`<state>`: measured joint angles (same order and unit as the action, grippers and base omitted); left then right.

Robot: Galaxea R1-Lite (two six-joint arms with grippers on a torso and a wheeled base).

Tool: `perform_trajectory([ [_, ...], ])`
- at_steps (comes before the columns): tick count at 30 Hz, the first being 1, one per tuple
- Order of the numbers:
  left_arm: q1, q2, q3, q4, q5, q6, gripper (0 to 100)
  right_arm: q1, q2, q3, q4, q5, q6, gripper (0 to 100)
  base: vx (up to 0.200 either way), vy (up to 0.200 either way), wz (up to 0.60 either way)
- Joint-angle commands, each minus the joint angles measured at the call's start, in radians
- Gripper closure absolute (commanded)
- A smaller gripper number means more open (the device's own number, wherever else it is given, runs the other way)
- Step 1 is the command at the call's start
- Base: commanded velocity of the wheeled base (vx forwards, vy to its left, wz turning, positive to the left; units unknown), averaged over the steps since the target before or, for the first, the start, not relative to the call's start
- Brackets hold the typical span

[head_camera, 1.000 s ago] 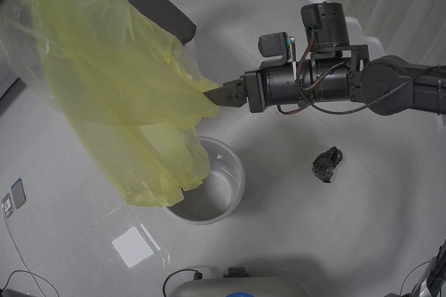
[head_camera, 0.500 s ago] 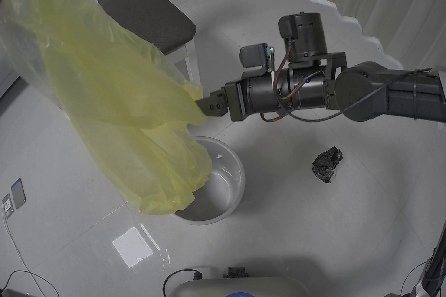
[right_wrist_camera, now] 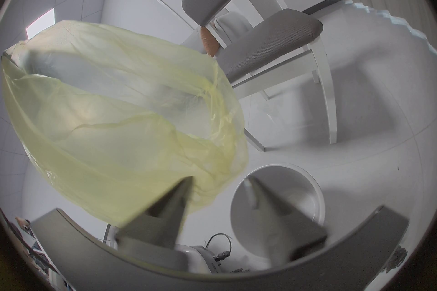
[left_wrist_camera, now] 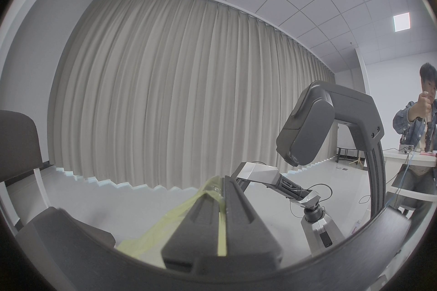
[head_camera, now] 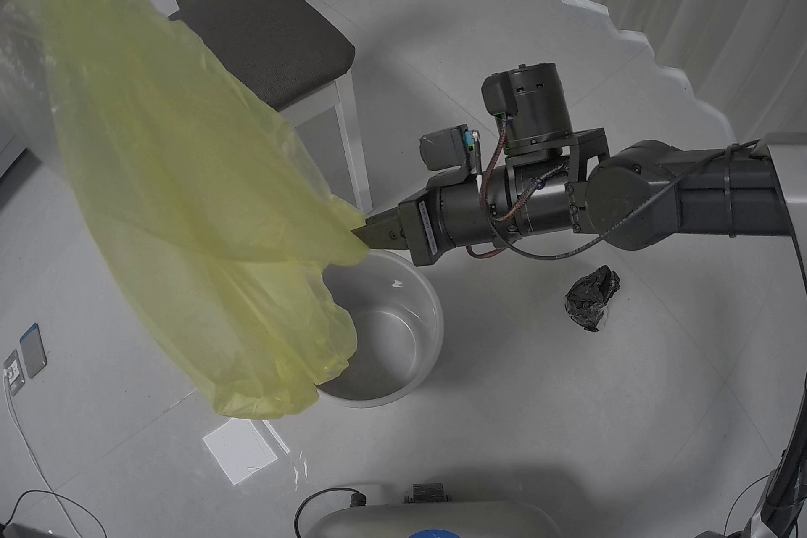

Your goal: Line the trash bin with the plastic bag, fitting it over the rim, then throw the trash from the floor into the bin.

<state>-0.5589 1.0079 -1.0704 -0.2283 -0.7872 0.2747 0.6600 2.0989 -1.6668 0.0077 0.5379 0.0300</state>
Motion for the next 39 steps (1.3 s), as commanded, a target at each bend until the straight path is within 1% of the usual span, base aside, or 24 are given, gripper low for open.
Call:
perform_trajectory([
  [1,0.005,-0.003,0.000,0.000,0.000,0.000,100,-0.002,-0.042,0.041,0.002,0.001,0.001,100,0.000,0.000,0.00],
  [9,0.008,-0.003,0.000,0.000,0.003,-0.020,100,-0.023,-0.148,0.145,0.002,0.001,-0.007,100,0.000,0.000,0.00],
  [14,0.011,0.000,0.003,-0.002,0.023,-0.071,100,-0.062,-0.316,0.303,-0.003,-0.001,-0.013,100,0.000,0.000,0.00],
  [15,0.011,0.000,0.004,-0.003,0.026,-0.072,100,-0.063,-0.323,0.309,-0.003,-0.001,-0.013,100,0.000,0.000,0.00],
  [16,0.011,0.001,0.010,-0.003,0.052,-0.091,100,-0.071,-0.385,0.369,-0.006,-0.001,-0.016,100,0.000,0.000,0.00],
  [17,0.011,0.000,0.014,-0.003,0.060,-0.095,100,-0.074,-0.402,0.383,-0.006,-0.001,-0.018,100,0.000,0.000,0.00],
  [18,0.011,0.000,0.029,-0.005,0.091,-0.111,100,-0.080,-0.464,0.432,-0.003,-0.004,-0.025,100,0.000,0.000,0.00],
  [21,0.014,-0.005,0.066,-0.026,0.131,-0.143,100,-0.094,-0.554,0.507,0.000,-0.004,-0.033,100,0.000,0.000,0.00],
  [22,0.016,-0.006,0.069,-0.028,0.132,-0.144,100,-0.094,-0.559,0.510,0.000,-0.004,-0.033,100,0.000,0.000,0.00],
  [24,0.047,-0.028,0.138,-0.089,0.155,-0.203,100,-0.108,-0.614,0.568,0.000,-0.009,-0.032,100,0.000,0.000,0.00],
  [26,0.063,-0.041,0.181,-0.129,0.166,-0.239,100,-0.115,-0.634,0.596,0.000,-0.010,-0.033,100,0.000,0.000,0.00],
  [27,0.080,-0.057,0.218,-0.161,0.184,-0.267,100,-0.119,-0.649,0.616,0.000,-0.010,-0.032,100,0.000,0.000,0.00],
  [28,0.083,-0.060,0.222,-0.166,0.189,-0.272,100,-0.120,-0.651,0.618,0.000,-0.010,-0.032,100,0.000,0.000,0.00],
  [31,0.103,-0.080,0.273,-0.187,0.235,-0.311,100,-0.132,-0.654,0.651,-0.005,-0.010,-0.032,100,0.000,0.000,0.00],
  [34,0.109,-0.091,0.311,-0.189,0.255,-0.325,100,-0.137,-0.651,0.674,-0.011,-0.012,-0.032,100,0.000,0.000,0.00],
  [39,0.111,-0.094,0.353,-0.209,0.264,-0.328,100,-0.140,-0.640,0.677,-0.012,-0.010,-0.032,100,0.000,0.000,0.00],
])
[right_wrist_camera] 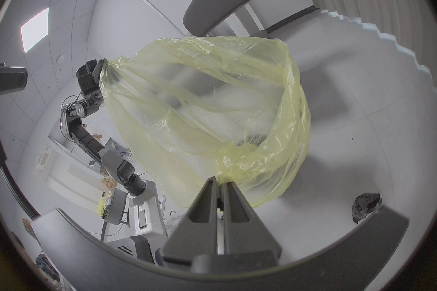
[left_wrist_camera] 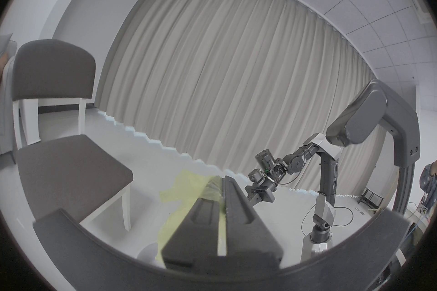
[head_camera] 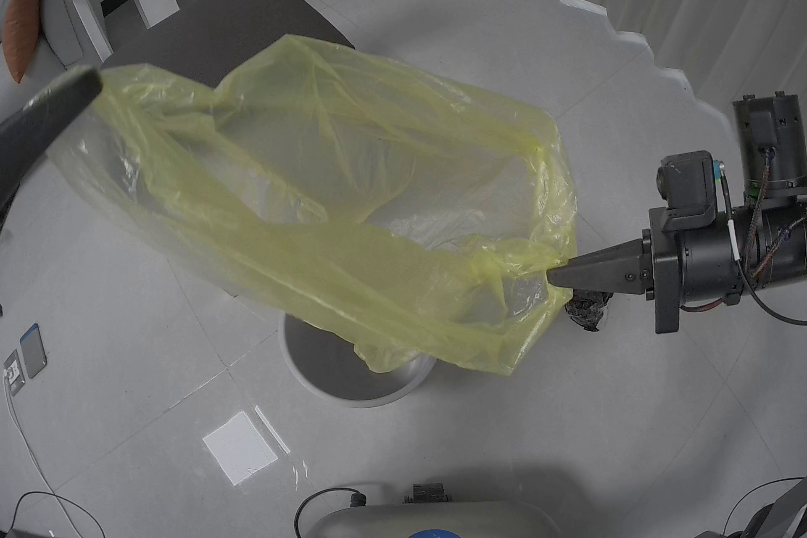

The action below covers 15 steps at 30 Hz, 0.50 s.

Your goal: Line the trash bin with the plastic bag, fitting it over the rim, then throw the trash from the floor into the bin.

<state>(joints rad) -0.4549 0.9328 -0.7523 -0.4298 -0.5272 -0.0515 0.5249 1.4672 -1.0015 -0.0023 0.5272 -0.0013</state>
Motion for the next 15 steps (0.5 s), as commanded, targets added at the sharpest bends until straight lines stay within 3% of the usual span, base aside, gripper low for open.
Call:
perform_trajectory([
  [1,0.019,-0.023,0.054,-0.012,0.021,-0.004,100,-0.003,0.005,0.012,-0.002,0.000,0.000,100,0.000,0.000,0.00],
  [15,0.032,0.014,0.172,-0.037,0.039,-0.036,100,-0.006,0.231,0.011,-0.113,0.013,0.004,100,0.000,0.000,0.00],
])
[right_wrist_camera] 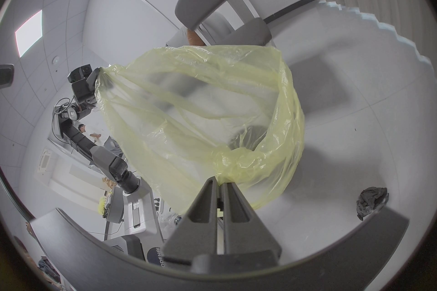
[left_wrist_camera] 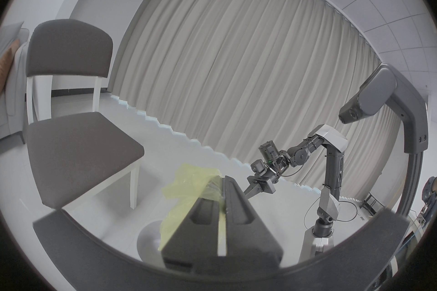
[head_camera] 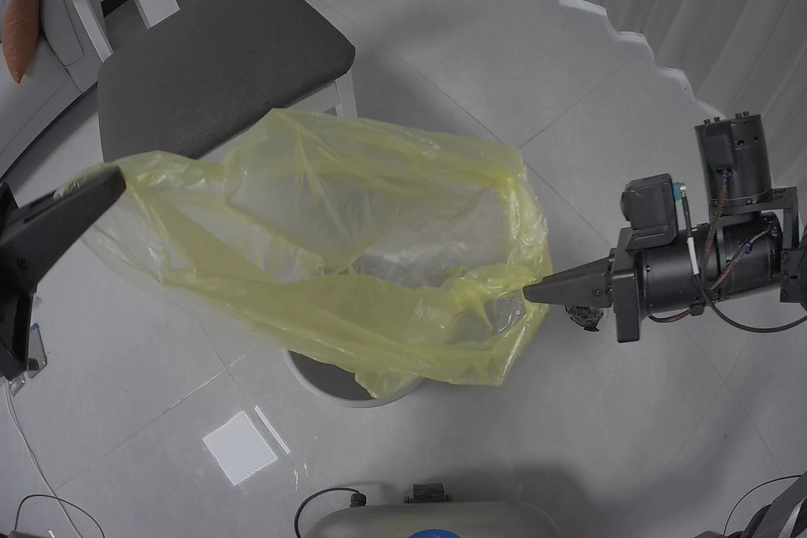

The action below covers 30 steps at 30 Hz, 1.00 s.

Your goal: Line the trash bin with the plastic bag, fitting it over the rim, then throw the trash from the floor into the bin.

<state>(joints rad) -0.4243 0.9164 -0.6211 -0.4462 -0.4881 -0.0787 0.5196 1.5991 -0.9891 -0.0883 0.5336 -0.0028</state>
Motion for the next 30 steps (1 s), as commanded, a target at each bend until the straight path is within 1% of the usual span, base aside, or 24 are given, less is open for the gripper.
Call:
perform_trajectory([
  [1,-0.001,0.042,0.057,-0.045,0.000,-0.015,100,-0.004,0.116,-0.002,-0.039,0.008,0.009,100,0.000,0.000,0.00],
  [3,0.001,0.073,0.090,-0.109,0.000,-0.026,100,-0.021,0.151,0.001,-0.065,0.011,0.004,100,0.000,0.000,0.00],
  [5,0.001,0.107,0.123,-0.172,0.000,-0.032,100,-0.027,0.179,0.003,-0.088,0.029,0.003,100,0.000,0.000,0.00],
  [7,0.002,0.124,0.136,-0.195,0.000,-0.032,100,-0.029,0.193,0.003,-0.096,0.042,0.003,100,0.000,0.000,0.00],
  [10,0.036,0.180,0.207,-0.250,0.000,-0.033,100,-0.038,0.255,-0.002,-0.145,0.054,0.004,100,0.000,0.000,0.00],
  [15,0.044,0.200,0.291,-0.256,-0.004,-0.041,100,-0.047,0.312,0.004,-0.197,0.054,0.006,100,0.000,0.000,0.00],
  [18,0.047,0.242,0.308,-0.266,-0.004,-0.064,100,-0.056,0.351,-0.002,-0.211,0.057,0.003,100,0.000,0.000,0.00],
  [22,0.065,0.277,0.317,-0.298,-0.006,-0.069,100,-0.059,0.375,-0.003,-0.229,0.058,0.003,100,0.000,0.000,0.00],
  [23,0.073,0.335,0.334,-0.367,-0.006,-0.069,100,-0.062,0.407,-0.005,-0.260,0.058,0.001,100,0.000,0.000,0.00],
  [24,0.073,0.340,0.336,-0.373,-0.006,-0.069,100,-0.064,0.409,-0.005,-0.261,0.058,0.001,100,0.000,0.000,0.00],
  [25,0.075,0.395,0.348,-0.448,-0.006,-0.070,100,-0.070,0.435,-0.006,-0.289,0.058,0.003,100,0.000,0.000,0.00],
  [26,0.075,0.426,0.354,-0.485,-0.006,-0.072,100,-0.075,0.449,-0.008,-0.301,0.060,0.003,100,0.000,0.000,0.00],
  [30,0.065,0.521,0.373,-0.574,-0.004,-0.064,100,-0.078,0.502,-0.020,-0.329,0.065,0.003,100,0.000,0.000,0.00],
])
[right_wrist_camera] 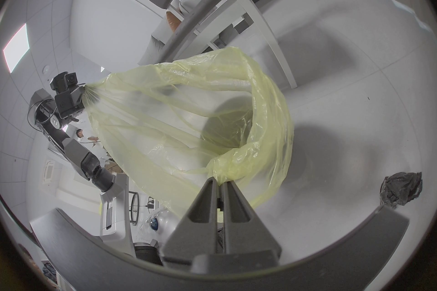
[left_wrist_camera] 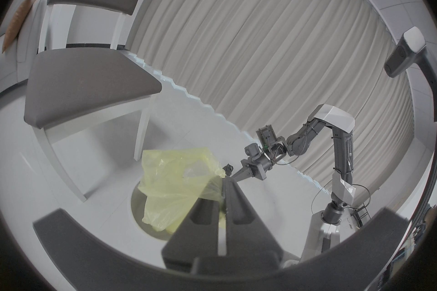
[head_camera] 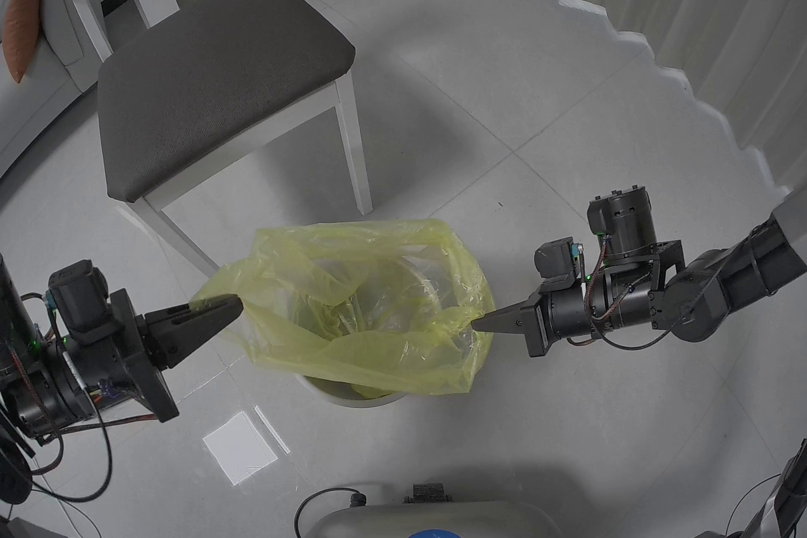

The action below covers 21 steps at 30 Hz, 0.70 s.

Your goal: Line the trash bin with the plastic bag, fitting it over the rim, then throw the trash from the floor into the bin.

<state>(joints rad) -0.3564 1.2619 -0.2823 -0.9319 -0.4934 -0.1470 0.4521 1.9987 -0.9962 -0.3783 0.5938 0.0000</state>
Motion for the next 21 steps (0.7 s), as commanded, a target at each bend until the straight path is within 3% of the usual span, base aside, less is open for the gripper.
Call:
perform_trajectory([
  [1,-0.004,0.197,0.038,-0.102,0.003,0.006,100,-0.010,0.120,-0.015,-0.042,0.004,-0.002,100,0.000,0.000,0.00],
  [7,0.027,0.274,0.034,-0.139,-0.004,0.009,100,-0.010,0.184,-0.044,-0.077,0.006,-0.003,100,0.000,0.000,0.00],
  [15,0.034,0.360,0.065,-0.304,-0.008,0.003,100,-0.009,0.219,-0.071,-0.082,0.018,-0.021,100,0.000,0.000,0.00],
  [16,0.034,0.360,0.065,-0.304,-0.008,0.003,100,-0.009,0.219,-0.071,-0.082,0.018,-0.021,0,0.000,0.000,0.00],
  [21,0.034,0.381,0.068,-0.363,-0.024,-0.017,100,-0.018,0.215,-0.059,-0.080,0.018,-0.054,0,0.000,0.000,0.00],
])
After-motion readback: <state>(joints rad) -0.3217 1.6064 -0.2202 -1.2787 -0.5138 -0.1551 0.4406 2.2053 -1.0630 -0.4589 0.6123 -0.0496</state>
